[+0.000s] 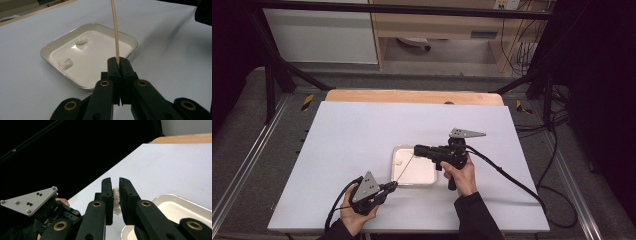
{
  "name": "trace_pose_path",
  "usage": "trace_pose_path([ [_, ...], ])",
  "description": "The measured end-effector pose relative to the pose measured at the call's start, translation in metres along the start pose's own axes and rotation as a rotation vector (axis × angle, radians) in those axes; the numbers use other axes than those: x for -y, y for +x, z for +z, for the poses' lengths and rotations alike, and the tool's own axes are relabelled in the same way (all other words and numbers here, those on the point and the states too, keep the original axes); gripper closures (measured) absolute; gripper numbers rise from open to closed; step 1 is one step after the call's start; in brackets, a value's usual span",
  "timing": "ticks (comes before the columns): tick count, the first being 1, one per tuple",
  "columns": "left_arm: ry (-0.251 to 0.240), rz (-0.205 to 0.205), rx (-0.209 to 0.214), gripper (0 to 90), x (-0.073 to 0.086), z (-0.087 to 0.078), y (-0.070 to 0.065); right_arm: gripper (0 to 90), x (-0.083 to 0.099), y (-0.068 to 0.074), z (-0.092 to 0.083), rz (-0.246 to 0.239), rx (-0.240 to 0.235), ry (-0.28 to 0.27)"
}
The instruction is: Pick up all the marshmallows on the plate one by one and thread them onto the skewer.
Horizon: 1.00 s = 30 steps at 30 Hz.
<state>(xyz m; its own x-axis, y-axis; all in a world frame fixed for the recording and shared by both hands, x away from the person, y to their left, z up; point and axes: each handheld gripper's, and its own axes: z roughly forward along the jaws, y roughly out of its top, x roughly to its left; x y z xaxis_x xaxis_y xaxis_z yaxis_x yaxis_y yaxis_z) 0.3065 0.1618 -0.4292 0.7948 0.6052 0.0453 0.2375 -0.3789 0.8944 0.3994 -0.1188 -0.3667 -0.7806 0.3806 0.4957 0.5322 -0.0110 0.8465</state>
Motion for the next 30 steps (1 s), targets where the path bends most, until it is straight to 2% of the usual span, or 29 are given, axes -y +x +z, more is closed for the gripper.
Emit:
trace_pose_path([
  [4, 0.009, 0.004, -0.001, 88.8, 0.000, 0.001, 0.000, 83.6, 0.003, -0.006, 0.001, 0.052, -0.038, 0.013],
  [11, 0.028, 0.007, -0.012, 88.9, 0.001, 0.004, 0.000, 84.6, 0.007, -0.005, 0.004, 0.064, -0.085, 0.043],
  [19, 0.052, 0.015, -0.020, 88.9, 0.001, 0.006, -0.002, 84.7, 0.011, -0.003, 0.004, 0.042, -0.096, 0.071],
  [30, 0.080, 0.024, -0.022, 88.9, 0.001, 0.009, -0.003, 84.8, 0.017, 0.003, 0.004, -0.030, -0.091, 0.085],
])
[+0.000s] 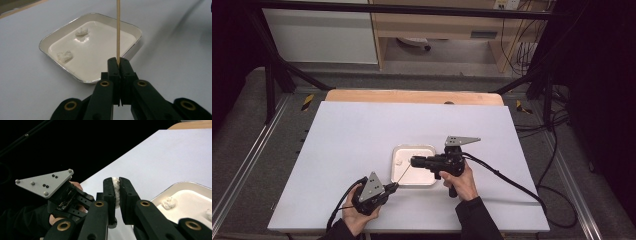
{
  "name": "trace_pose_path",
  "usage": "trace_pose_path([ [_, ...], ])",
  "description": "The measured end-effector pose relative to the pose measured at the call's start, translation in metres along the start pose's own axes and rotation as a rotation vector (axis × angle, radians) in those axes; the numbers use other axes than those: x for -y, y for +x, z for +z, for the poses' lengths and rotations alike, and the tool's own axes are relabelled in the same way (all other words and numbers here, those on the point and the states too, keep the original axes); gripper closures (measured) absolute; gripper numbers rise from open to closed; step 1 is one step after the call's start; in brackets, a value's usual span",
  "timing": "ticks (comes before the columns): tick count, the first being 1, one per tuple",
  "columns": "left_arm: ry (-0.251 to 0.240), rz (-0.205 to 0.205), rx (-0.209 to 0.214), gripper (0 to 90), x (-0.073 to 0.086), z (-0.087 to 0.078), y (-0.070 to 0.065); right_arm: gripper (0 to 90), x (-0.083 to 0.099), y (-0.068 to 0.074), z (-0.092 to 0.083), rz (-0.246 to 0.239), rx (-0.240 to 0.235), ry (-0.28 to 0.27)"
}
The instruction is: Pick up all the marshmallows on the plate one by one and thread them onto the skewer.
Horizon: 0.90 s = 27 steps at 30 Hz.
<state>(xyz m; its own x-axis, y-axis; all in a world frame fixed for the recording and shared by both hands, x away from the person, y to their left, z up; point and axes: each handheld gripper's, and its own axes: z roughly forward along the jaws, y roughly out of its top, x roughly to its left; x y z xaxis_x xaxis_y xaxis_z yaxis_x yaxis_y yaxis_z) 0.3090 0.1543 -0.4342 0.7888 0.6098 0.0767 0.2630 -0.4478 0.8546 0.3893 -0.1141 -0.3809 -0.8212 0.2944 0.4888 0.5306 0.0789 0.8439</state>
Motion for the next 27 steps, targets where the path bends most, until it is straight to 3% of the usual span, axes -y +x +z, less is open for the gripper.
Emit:
trace_pose_path([
  [11, 0.010, -0.033, -0.001, 89.0, 0.0006, -0.0004, 0.0031, 84.8, 0.0057, 0.0016, 0.0032, -0.027, 0.002, 0.010],
  [27, 0.012, -0.017, 0.006, 89.0, -0.0017, 0.0007, 0.0001, 84.8, 0.0091, 0.0004, 0.0067, -0.015, 0.002, 0.018],
])
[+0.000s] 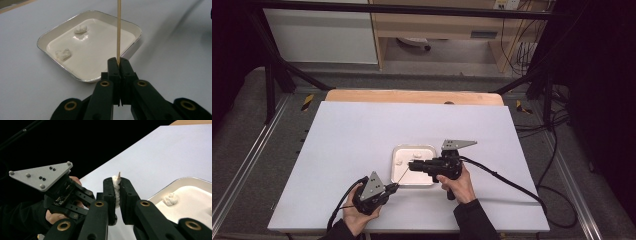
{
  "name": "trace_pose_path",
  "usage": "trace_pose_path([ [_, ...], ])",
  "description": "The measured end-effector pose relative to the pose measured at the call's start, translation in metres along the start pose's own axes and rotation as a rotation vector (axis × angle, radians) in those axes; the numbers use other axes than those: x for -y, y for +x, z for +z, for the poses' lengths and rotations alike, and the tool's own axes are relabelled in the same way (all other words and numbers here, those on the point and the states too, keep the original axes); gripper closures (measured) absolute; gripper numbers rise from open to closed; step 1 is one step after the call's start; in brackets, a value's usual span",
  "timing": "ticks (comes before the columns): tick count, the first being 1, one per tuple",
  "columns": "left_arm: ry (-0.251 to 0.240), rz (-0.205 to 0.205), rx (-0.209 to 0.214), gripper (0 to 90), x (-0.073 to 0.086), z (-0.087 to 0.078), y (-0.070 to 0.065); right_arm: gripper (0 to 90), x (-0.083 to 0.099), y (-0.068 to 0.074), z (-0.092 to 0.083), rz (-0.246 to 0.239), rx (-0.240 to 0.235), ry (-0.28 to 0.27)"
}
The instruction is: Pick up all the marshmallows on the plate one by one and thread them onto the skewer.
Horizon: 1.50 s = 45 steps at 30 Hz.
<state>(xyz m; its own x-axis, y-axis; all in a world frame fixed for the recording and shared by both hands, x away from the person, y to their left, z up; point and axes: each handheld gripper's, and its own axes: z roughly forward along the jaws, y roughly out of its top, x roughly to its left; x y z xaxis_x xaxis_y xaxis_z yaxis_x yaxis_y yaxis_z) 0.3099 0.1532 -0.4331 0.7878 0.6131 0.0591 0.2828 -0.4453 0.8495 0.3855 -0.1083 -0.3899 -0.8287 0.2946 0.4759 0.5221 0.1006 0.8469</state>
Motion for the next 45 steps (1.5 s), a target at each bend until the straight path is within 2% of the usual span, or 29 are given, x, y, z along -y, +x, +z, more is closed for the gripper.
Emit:
trace_pose_path([
  [13, 0.015, -0.017, 0.014, 88.9, -0.001, 0.003, 0.000, 84.8, 0.004, -0.002, 0.002, 0.014, 0.012, 0.013],
  [14, 0.012, -0.021, 0.016, 88.9, -0.001, 0.004, 0.001, 84.8, 0.004, -0.003, 0.002, 0.012, 0.016, 0.014],
  [15, -0.019, -0.031, 0.028, 88.9, -0.002, 0.002, 0.002, 84.7, 0.005, -0.003, 0.003, 0.016, 0.016, 0.017],
  [16, -0.030, -0.039, 0.036, 88.9, -0.006, 0.001, 0.001, 84.3, 0.008, -0.003, 0.006, 0.018, 0.012, 0.053],
  [17, -0.032, -0.016, 0.018, 89.0, -0.010, 0.001, -0.001, 84.2, 0.014, -0.004, 0.012, 0.024, 0.001, 0.079],
  [18, -0.018, -0.008, 0.003, 89.0, -0.009, 0.004, -0.002, 84.3, 0.019, -0.004, 0.017, 0.029, -0.016, 0.080],
  [20, 0.000, -0.037, 0.021, 88.9, -0.005, 0.008, 0.001, 84.2, 0.024, -0.006, 0.021, 0.026, 0.002, 0.084],
  [26, 0.002, -0.049, 0.021, 88.8, -0.004, 0.009, 0.002, 83.6, 0.027, -0.008, 0.024, 0.049, 0.012, 0.078],
  [28, -0.025, -0.065, 0.039, 88.8, -0.006, 0.008, 0.002, 83.4, 0.028, -0.008, 0.025, 0.050, 0.012, 0.088],
  [30, -0.013, -0.027, 0.001, 88.8, -0.008, 0.009, -0.001, 83.2, 0.035, -0.005, 0.033, 0.051, -0.006, 0.136],
  [31, -0.025, -0.051, 0.016, 88.8, -0.006, 0.010, 0.000, 83.2, 0.036, -0.004, 0.035, 0.037, 0.011, 0.135],
  [32, -0.025, -0.063, 0.029, 88.7, -0.005, 0.009, 0.002, 83.0, 0.036, -0.005, 0.035, 0.042, 0.005, 0.135],
  [35, -0.042, -0.054, 0.016, 88.7, -0.008, 0.007, 0.002, 81.7, 0.034, -0.005, 0.035, 0.038, 0.006, 0.117],
  [37, -0.035, -0.055, 0.010, 88.8, -0.007, 0.006, 0.003, 76.5, 0.032, -0.003, 0.032, 0.020, 0.018, 0.109],
  [38, -0.028, -0.060, 0.004, 88.7, -0.005, 0.006, 0.004, 64.5, 0.030, -0.001, 0.030, 0.012, 0.030, 0.095],
  [39, -0.028, -0.073, 0.006, 88.7, -0.004, 0.006, 0.005, 60.0, 0.028, 0.000, 0.028, 0.000, 0.067, 0.073],
  [40, -0.029, -0.086, 0.009, 88.7, -0.003, 0.005, 0.007, 60.9, 0.025, 0.000, 0.024, -0.014, 0.087, 0.067],
  [41, -0.034, -0.090, 0.005, 88.7, -0.003, 0.004, 0.008, 59.8, 0.023, 0.000, 0.021, -0.014, 0.085, 0.066],
  [45, -0.036, -0.101, 0.001, 88.7, -0.002, 0.001, 0.011, 43.1, 0.018, 0.001, 0.012, -0.053, 0.147, 0.053],
])
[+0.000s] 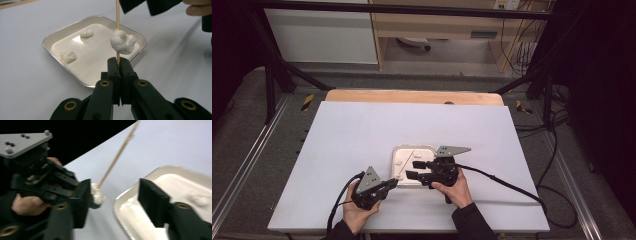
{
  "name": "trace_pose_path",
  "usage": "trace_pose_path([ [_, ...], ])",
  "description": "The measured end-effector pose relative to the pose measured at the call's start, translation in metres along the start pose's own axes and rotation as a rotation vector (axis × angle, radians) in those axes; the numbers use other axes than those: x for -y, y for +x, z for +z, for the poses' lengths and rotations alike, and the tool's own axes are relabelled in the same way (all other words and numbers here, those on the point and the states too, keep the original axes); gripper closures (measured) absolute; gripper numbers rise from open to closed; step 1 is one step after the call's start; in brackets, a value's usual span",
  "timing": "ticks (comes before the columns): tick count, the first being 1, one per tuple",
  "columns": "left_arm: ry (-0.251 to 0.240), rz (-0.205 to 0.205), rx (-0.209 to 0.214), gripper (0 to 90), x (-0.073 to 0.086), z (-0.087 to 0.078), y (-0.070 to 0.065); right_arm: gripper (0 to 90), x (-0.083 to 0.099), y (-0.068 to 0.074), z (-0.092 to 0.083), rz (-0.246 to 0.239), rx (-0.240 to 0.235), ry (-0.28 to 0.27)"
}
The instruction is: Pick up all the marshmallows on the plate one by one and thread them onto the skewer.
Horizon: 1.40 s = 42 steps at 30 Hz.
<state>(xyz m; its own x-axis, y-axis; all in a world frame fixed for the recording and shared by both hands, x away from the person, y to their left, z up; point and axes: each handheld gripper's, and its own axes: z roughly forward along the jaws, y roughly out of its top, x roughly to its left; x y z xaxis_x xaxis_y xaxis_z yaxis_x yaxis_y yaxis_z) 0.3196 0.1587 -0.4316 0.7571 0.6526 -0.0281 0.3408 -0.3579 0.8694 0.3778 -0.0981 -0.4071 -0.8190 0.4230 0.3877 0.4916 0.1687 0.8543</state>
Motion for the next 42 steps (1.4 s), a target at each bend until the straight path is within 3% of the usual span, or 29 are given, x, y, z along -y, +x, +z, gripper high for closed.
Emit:
trace_pose_path([
  [4, 0.000, -0.014, 0.002, 88.6, 0.002, -0.002, 0.003, 25.6, -0.001, -0.006, -0.010, -0.033, 0.083, -0.016],
  [8, -0.003, -0.021, 0.005, 88.6, 0.002, -0.005, 0.005, 14.9, -0.003, -0.013, -0.020, -0.053, 0.172, -0.010],
  [11, -0.004, -0.014, 0.003, 88.5, 0.004, -0.007, 0.008, 8.7, -0.007, -0.017, -0.024, -0.069, 0.208, 0.005],
  [16, -0.007, -0.015, 0.016, 88.5, 0.007, -0.011, 0.015, 6.0, -0.013, -0.023, -0.025, -0.072, 0.257, 0.008],
  [23, 0.021, -0.056, -0.015, 88.4, 0.010, -0.017, 0.024, 4.6, -0.017, -0.032, -0.010, -0.085, 0.325, 0.090],
  [29, 0.028, -0.061, -0.007, 88.4, 0.011, -0.017, 0.025, 8.2, -0.024, -0.040, 0.008, -0.104, 0.352, 0.136],
  [37, 0.030, -0.062, -0.005, 88.4, 0.011, -0.016, 0.026, 10.2, -0.028, -0.054, 0.029, -0.090, 0.372, 0.177],
  [42, 0.031, -0.067, -0.004, 88.4, 0.012, -0.015, 0.026, 12.2, -0.029, -0.060, 0.040, -0.102, 0.386, 0.232],
])
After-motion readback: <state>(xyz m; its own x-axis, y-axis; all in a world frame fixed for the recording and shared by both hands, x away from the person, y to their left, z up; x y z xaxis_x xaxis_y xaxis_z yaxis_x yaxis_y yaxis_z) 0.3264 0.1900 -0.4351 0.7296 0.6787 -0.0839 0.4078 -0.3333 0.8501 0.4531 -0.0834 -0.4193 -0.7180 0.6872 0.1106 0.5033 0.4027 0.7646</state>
